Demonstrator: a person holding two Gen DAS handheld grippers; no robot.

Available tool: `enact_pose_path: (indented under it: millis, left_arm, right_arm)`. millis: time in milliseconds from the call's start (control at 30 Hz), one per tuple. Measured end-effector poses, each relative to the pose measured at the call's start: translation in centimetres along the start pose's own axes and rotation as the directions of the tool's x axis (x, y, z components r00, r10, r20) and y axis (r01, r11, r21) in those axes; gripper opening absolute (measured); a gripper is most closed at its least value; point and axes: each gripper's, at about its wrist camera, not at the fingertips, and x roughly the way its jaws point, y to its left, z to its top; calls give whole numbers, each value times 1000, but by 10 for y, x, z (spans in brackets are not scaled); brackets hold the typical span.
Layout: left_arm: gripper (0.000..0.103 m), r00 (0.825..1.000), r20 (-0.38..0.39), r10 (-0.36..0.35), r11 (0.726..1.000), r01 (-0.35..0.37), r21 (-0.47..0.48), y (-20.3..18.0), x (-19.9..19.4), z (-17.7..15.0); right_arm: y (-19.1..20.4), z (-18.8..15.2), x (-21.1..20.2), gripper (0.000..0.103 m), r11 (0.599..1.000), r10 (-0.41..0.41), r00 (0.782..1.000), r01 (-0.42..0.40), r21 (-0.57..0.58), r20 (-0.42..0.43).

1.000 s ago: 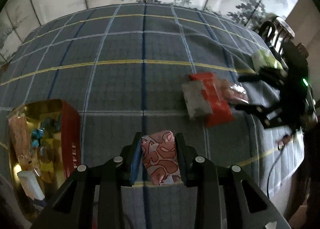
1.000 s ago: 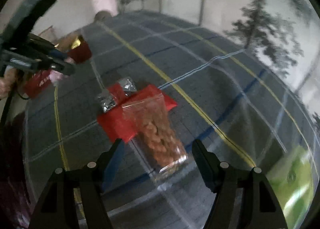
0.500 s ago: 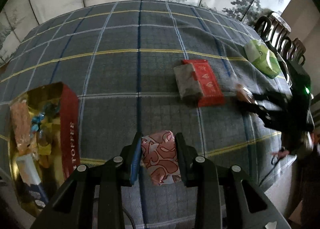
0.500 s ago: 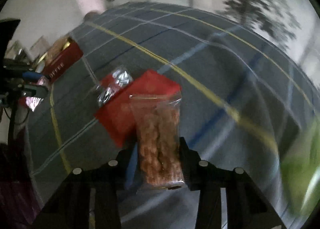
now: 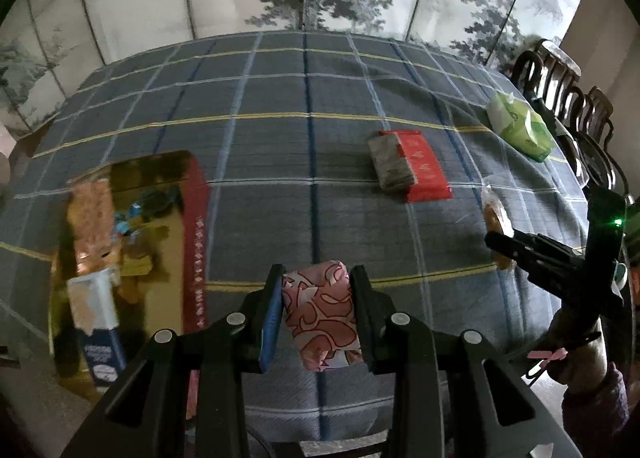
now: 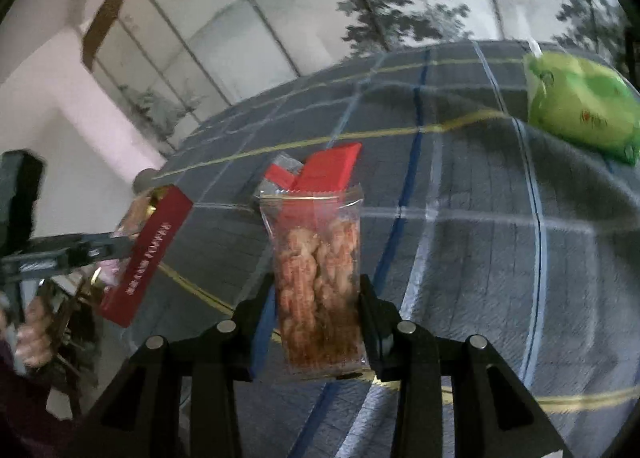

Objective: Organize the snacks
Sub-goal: 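Carry the pink candy over the gold tin and open the left gripper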

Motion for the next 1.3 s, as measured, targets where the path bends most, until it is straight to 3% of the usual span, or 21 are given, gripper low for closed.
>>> enact_pose_path:
  millis: [400,1300]
  left_arm:
    - [29,998,38,51,997,-49,-51,38,-16,-24]
    - [29,987,60,147,981,-138,-134,93,-25,-41]
  right_arm:
    - [3,-6,9,39,994,-108,994,107,-20,-13]
    - [16,-10,12,38,979,-177,984,175,-105,-3]
